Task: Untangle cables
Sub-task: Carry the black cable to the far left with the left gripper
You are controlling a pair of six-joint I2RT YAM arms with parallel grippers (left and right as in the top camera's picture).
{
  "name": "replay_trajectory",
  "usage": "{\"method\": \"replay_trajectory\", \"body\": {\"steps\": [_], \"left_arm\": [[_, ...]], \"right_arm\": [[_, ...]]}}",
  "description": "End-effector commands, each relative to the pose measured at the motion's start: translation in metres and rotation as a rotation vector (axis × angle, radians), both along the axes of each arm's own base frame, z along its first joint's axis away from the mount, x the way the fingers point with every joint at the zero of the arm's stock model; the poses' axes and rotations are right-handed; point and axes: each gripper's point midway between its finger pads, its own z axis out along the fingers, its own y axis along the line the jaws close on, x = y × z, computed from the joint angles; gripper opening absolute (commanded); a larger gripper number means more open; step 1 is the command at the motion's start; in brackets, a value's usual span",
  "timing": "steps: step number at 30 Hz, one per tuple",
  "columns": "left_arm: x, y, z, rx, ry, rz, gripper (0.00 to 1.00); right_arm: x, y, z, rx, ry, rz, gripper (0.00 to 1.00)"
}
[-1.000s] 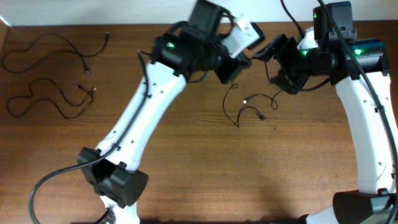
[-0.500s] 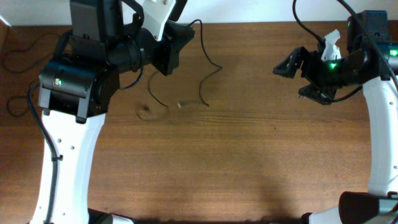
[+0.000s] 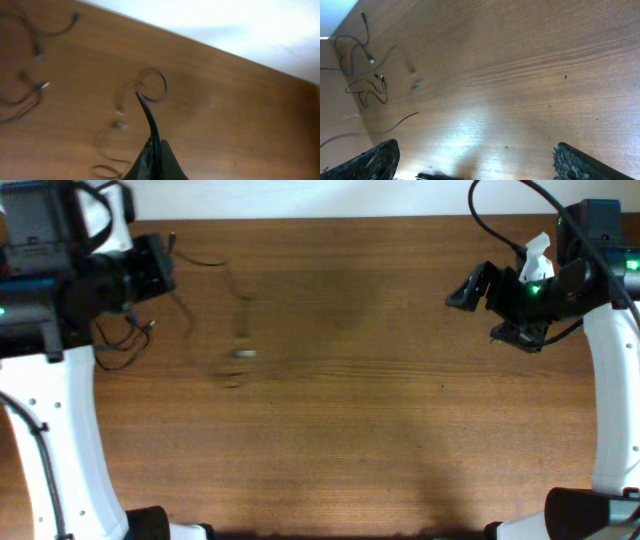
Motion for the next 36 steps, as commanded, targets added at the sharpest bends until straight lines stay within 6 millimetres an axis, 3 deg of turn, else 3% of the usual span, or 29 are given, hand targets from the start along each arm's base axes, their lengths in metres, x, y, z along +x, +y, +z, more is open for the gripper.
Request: {"method": "replay_trajectory", "body": {"steps": [1, 5, 10, 12, 14, 16, 22, 28, 36], "left_arm": [[-0.016, 0.028, -0.011, 0.011, 0.074, 0.083, 0.0], [-0.023, 0.027, -0.015, -0.006, 0.108, 0.084, 0.0], [-0.025, -0.032, 0.017, -0.115, -0.079, -0.328, 0.0], [-0.029, -0.031, 0.017, -0.107, -0.072, -0.318, 0.0], [-0.036, -0.011, 0.002, -0.08, 0.019, -0.198, 0.0], [-0.049, 0.025, -0.018, -0.008, 0.142, -0.018, 0.0], [-0.085, 0.115, -0.039, 0.13, 0.303, 0.317, 0.0], [-0.107, 0.181, -0.054, 0.332, 0.453, 0.523, 0.0], [-0.115, 0.259, -0.075, 0.297, 0.497, 0.882, 0.08]], "right_arm": [[-0.001, -0.001, 0.011, -0.023, -0.047, 0.01, 0.99], [-0.001, -0.001, 0.011, -0.023, -0.049, 0.01, 0.99], [-0.001, -0.001, 0.011, -0.023, -0.049, 0.011, 0.99], [-0.001, -0.001, 0.011, -0.023, -0.049, 0.011, 0.99], [0.0, -0.003, 0.01, -0.034, -0.048, 0.006, 0.99], [0.0, -0.008, 0.008, -0.061, -0.047, -0.003, 0.99], [0.002, -0.009, 0.008, -0.069, -0.054, -0.007, 0.99], [0.002, -0.01, 0.008, -0.073, -0.056, -0.008, 0.99], [0.002, -0.02, 0.003, -0.136, -0.044, -0.03, 0.99]]}}
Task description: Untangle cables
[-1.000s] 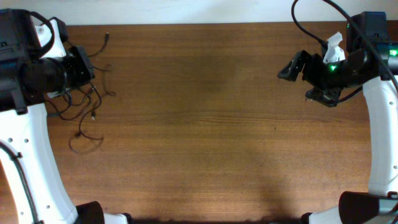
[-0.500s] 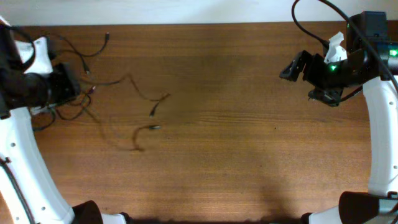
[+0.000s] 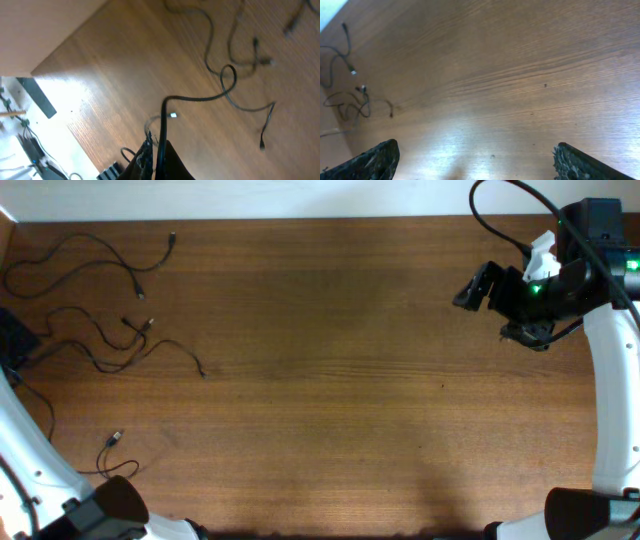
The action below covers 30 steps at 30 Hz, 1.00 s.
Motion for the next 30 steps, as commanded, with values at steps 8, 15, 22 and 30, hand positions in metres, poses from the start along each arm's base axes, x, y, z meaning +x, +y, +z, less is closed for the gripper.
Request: {"method": "replay_trajectory", "body": {"steps": [8, 15, 22, 30], "left_arm": [[-0.036, 0.107, -0.064, -0.048, 0.083, 0.337, 0.1], [-0.046, 0.175, -0.128, -0.04, 0.135, 0.448, 0.19], [-0.005, 0.187, -0.171, -0.151, 0.001, 0.393, 0.98], [0.017, 0.132, -0.181, -0.354, 0.012, 0.287, 0.88]], "right_arm": [[-0.003, -0.007, 0.008, -0.056, -0.033, -0.001, 1.0], [-0.002, -0.007, 0.008, -0.058, -0.034, -0.002, 0.97], [0.0, -0.007, 0.009, -0.059, -0.046, -0.003, 0.96], [0.003, -0.007, 0.001, -0.057, -0.019, -0.002, 0.96]]}}
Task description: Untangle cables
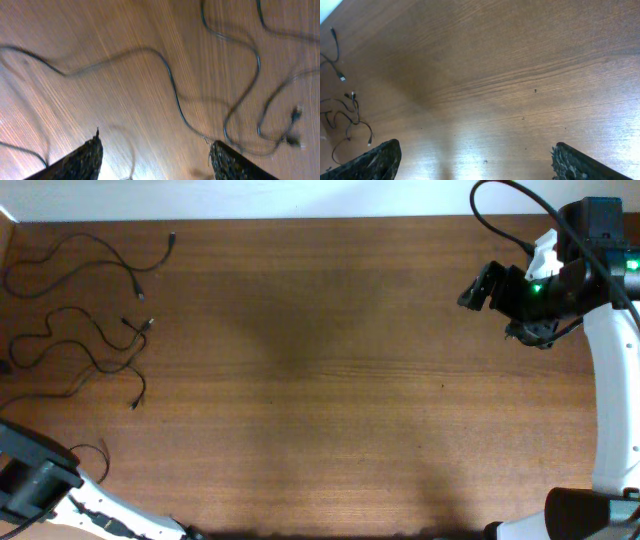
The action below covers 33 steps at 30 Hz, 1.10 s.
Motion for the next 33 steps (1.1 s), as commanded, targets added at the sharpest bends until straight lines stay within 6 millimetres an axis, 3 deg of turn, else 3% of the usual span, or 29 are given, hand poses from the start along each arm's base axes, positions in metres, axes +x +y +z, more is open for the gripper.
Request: {"method": "replay_trajectory", "body": {"steps": [1, 5, 7, 12, 17, 19, 23, 25, 29, 33], "left_arm": [[-0.031, 0.001, -0.005, 0.024, 0.163, 0.11, 0.95], [-0.079, 0.011, -0.012, 0.007, 0.27, 0.252, 1.0], [-0.107, 0.017, -0.025, -0.009, 0.324, 0.3, 0.99], [-0.161, 0.029, -0.078, -0.038, 0.374, 0.413, 0.99], [-0.188, 0.035, -0.109, -0.025, 0.385, 0.453, 0.97], [-0.194, 0.036, -0.12, -0.014, 0.382, 0.469, 0.88], [-0.192, 0.037, -0.134, -0.003, 0.354, 0.473, 0.4], [-0.17, 0.038, -0.138, -0.039, 0.24, 0.44, 0.15], [-0.101, 0.032, -0.132, -0.18, -0.134, 0.379, 0.04], [-0.077, 0.034, -0.123, -0.216, -0.274, 0.384, 0.02]], "right_arm": [[0.0, 0.0, 0.0, -0.012, 0.003, 0.011, 0.96], [0.001, 0.0, -0.004, -0.012, 0.018, 0.011, 0.97], [0.001, 0.0, -0.004, -0.011, 0.017, 0.011, 0.96], [0.001, 0.0, -0.004, -0.011, 0.018, 0.011, 0.97], [0.001, 0.0, -0.004, -0.011, 0.018, 0.01, 0.97], [0.001, 0.0, -0.004, -0.01, 0.019, 0.008, 0.97], [0.001, 0.0, -0.004, -0.01, 0.018, 0.008, 0.97], [0.001, 0.0, -0.004, -0.01, 0.018, 0.008, 0.96], [0.002, 0.0, -0.004, -0.01, 0.016, 0.008, 0.97], [0.001, 0.0, -0.004, -0.01, 0.019, 0.008, 0.96]]}}
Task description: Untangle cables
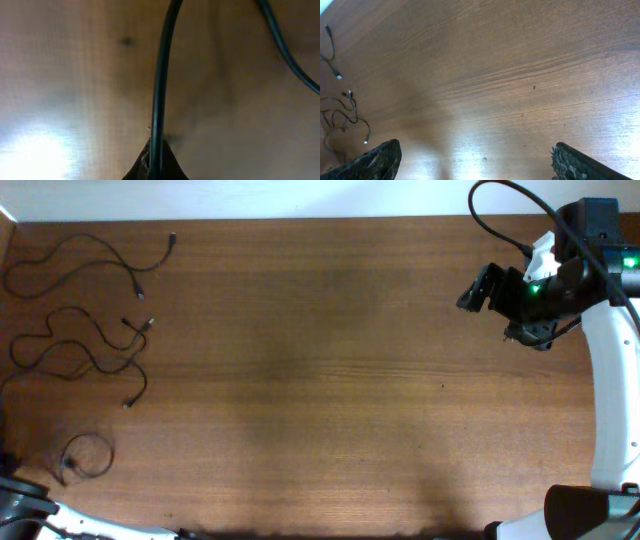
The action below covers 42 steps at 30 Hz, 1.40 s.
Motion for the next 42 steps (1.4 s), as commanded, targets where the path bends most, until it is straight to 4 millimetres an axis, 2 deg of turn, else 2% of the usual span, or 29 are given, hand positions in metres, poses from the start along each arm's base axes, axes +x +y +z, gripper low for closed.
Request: {"method": "replay_trajectory", "body": {"steps": [1, 3, 4, 5, 6, 7, 10, 15, 16, 18, 20, 21, 22, 25, 28, 31, 34, 36, 40, 42], "left_arm": [[0.037, -0.003, 0.013, -0.022, -0.225, -0.041, 0.03], [0.047, 0.003, 0.019, 0.026, -0.285, -0.113, 0.09], [0.049, 0.005, 0.02, 0.045, -0.294, -0.136, 0.31], [0.05, 0.007, 0.021, 0.059, -0.295, -0.153, 0.63], [0.05, 0.008, 0.021, 0.076, -0.295, -0.177, 0.88], [0.049, 0.011, 0.022, 0.096, -0.281, -0.201, 0.99], [0.047, 0.022, 0.036, 0.122, -0.257, -0.198, 0.99], [0.05, 0.031, 0.086, 0.119, -0.249, -0.181, 0.99], [0.043, 0.028, 0.088, 0.088, -0.211, -0.137, 0.99], [0.011, 0.005, 0.076, -0.035, -0.03, -0.015, 0.99], [-0.022, -0.015, 0.068, -0.09, 0.186, 0.008, 0.99], [-0.026, -0.025, 0.065, -0.118, 0.238, -0.009, 0.99], [-0.024, -0.032, 0.064, -0.137, 0.246, -0.02, 0.99], [-0.008, -0.07, 0.049, -0.225, 0.29, -0.103, 0.99], [0.024, -0.104, 0.029, -0.301, 0.227, -0.132, 0.99], [0.038, -0.116, 0.024, -0.319, 0.209, -0.141, 0.98], [0.038, -0.121, 0.024, -0.335, 0.22, -0.123, 0.94], [0.032, -0.117, 0.023, -0.313, 0.26, -0.126, 0.92], [-0.013, -0.089, 0.025, -0.165, 0.52, -0.138, 0.96], [-0.02, -0.075, 0.034, -0.107, 0.575, -0.191, 0.96]], "right_arm": [[0.003, 0.0, 0.0, -0.011, -0.006, 0.008, 0.96], [0.002, 0.0, 0.001, -0.01, -0.006, 0.008, 0.96], [0.002, 0.001, 0.001, -0.004, -0.006, 0.011, 0.96], [0.002, 0.002, 0.001, 0.001, -0.006, 0.012, 0.96], [0.002, 0.004, 0.002, 0.012, -0.007, 0.016, 0.96], [0.002, 0.006, 0.003, 0.025, -0.009, 0.02, 0.96], [0.001, 0.006, 0.002, 0.025, -0.001, 0.02, 0.96], [0.001, 0.006, 0.002, 0.025, -0.002, 0.021, 0.96], [0.0, 0.006, 0.002, 0.025, 0.0, 0.021, 0.96], [0.0, 0.006, 0.002, 0.025, 0.0, 0.021, 0.96], [0.001, 0.006, 0.002, 0.024, -0.003, 0.021, 0.96], [0.001, 0.006, 0.002, 0.023, -0.005, 0.021, 0.96], [0.002, 0.006, 0.003, 0.022, -0.009, 0.024, 0.96], [0.003, 0.004, 0.002, 0.012, -0.012, 0.02, 0.96], [0.004, 0.004, 0.001, 0.012, -0.011, 0.02, 0.96], [0.003, 0.004, 0.001, 0.012, -0.01, 0.02, 0.96], [0.005, 0.004, 0.002, 0.012, -0.016, 0.02, 0.96], [0.006, 0.004, 0.002, 0.011, -0.021, 0.02, 0.96], [0.005, 0.004, 0.002, 0.012, -0.017, 0.021, 0.96], [0.005, 0.004, 0.002, 0.012, -0.017, 0.021, 0.96]]}}
